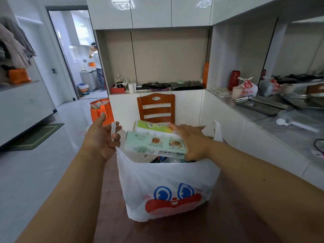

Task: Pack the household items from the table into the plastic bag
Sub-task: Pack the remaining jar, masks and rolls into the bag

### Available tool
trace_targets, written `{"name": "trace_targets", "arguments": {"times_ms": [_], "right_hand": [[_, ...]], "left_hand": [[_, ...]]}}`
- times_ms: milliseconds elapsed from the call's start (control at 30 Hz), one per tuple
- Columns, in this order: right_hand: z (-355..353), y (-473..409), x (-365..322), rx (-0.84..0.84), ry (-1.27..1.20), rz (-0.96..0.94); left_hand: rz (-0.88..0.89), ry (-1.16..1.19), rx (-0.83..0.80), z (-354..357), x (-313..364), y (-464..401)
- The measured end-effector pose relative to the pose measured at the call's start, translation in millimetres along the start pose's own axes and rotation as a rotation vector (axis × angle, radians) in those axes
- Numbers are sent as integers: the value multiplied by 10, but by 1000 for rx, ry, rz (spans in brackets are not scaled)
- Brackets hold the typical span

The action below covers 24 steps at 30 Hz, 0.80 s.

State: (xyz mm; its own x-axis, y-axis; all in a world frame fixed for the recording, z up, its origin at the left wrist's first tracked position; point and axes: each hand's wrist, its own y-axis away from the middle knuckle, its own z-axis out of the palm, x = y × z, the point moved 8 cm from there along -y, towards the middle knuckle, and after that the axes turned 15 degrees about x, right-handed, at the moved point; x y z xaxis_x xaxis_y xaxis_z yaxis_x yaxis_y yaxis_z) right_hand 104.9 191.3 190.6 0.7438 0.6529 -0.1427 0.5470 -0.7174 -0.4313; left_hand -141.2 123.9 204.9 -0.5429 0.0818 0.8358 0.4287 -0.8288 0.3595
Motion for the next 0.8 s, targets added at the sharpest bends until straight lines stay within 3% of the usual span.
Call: {"name": "trace_targets", "arguments": {"times_ms": [200,267,300,333,400,433,500,567,733,800], "right_hand": [[477,151,-64,-240,185,-45],[486,152,-148,-297,66,0],[373,129,-174,-231,-38,50],[172,85,-117,-43,-97,126],[-360,154,224,498,88,381],[-503,265,480,593,223,587],[-343,444,904,320,155,984],[-127,426,1009,29,49,1014],[-239,179,1011,65,-107,930],[-132,258,1017,40,-141,1014]], "left_hand": [[59,-124,-19,94,2,11],[80,-168,-27,137,-10,21],[86,-177,-24,143,-12,19],[89,-178,-24,140,-14,15],[88,-174,-34,130,-18,12],[88,-175,-38,129,-20,10],[89,-195,-34,142,-39,19],[89,-215,-27,175,-64,35],[126,-246,-14,248,-43,46],[131,-261,-26,271,-57,64]]}}
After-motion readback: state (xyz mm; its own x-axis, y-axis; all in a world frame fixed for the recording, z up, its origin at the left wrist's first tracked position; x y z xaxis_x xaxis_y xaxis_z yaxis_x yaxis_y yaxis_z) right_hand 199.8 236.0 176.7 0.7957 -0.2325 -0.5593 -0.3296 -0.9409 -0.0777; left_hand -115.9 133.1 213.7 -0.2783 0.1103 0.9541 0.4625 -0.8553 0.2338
